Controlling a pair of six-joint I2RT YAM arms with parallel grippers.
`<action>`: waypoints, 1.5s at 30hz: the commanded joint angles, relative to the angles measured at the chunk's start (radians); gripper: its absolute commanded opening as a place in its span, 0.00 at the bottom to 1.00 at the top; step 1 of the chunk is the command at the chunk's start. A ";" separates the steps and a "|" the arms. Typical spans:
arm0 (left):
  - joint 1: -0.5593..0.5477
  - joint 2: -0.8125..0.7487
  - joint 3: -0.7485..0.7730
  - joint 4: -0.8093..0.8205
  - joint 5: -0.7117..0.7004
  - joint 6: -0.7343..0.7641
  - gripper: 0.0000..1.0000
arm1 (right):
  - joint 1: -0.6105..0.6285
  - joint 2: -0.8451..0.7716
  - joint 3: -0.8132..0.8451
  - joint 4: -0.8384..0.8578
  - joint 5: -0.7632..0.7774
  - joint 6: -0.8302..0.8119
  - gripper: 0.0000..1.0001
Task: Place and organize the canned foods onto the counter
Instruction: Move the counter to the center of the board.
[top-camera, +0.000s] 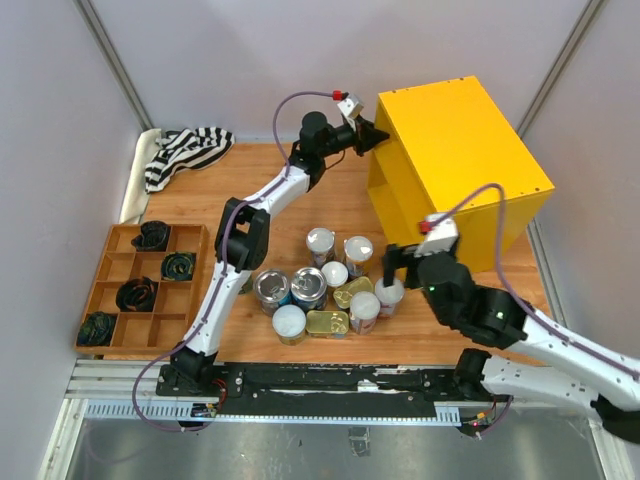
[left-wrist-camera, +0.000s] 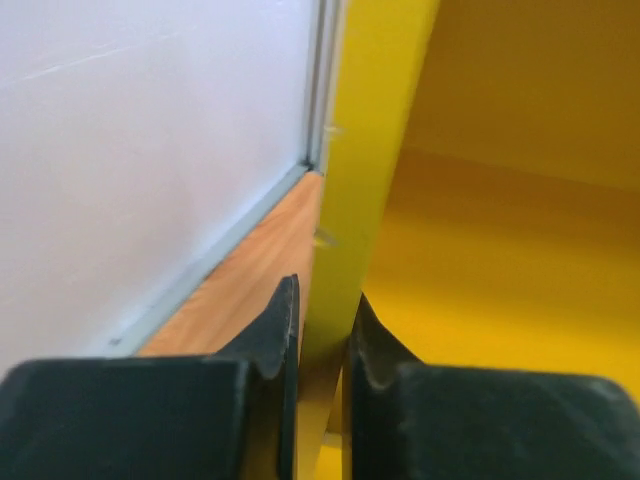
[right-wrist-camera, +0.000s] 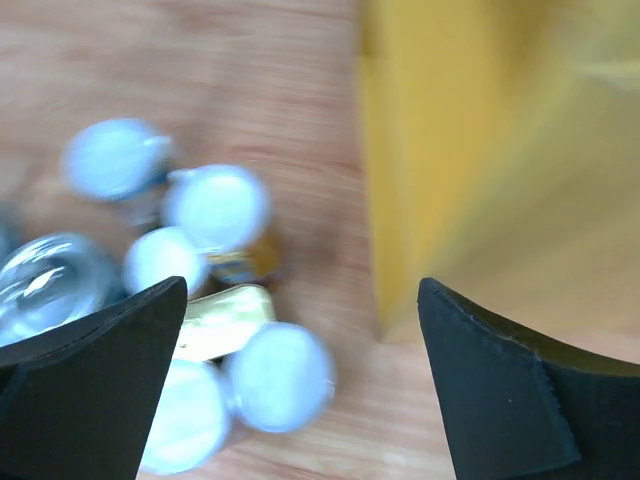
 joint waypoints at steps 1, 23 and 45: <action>0.060 -0.002 0.051 -0.067 -0.017 0.077 0.01 | 0.286 0.187 0.163 0.406 -0.053 -0.495 0.98; 0.061 -0.076 0.008 -0.060 0.033 0.071 0.00 | -0.782 0.449 0.912 -0.070 -0.593 -0.274 0.98; 0.024 -0.011 0.015 -0.074 -0.122 0.087 0.00 | -1.339 0.307 0.412 -0.062 -0.945 -0.021 0.98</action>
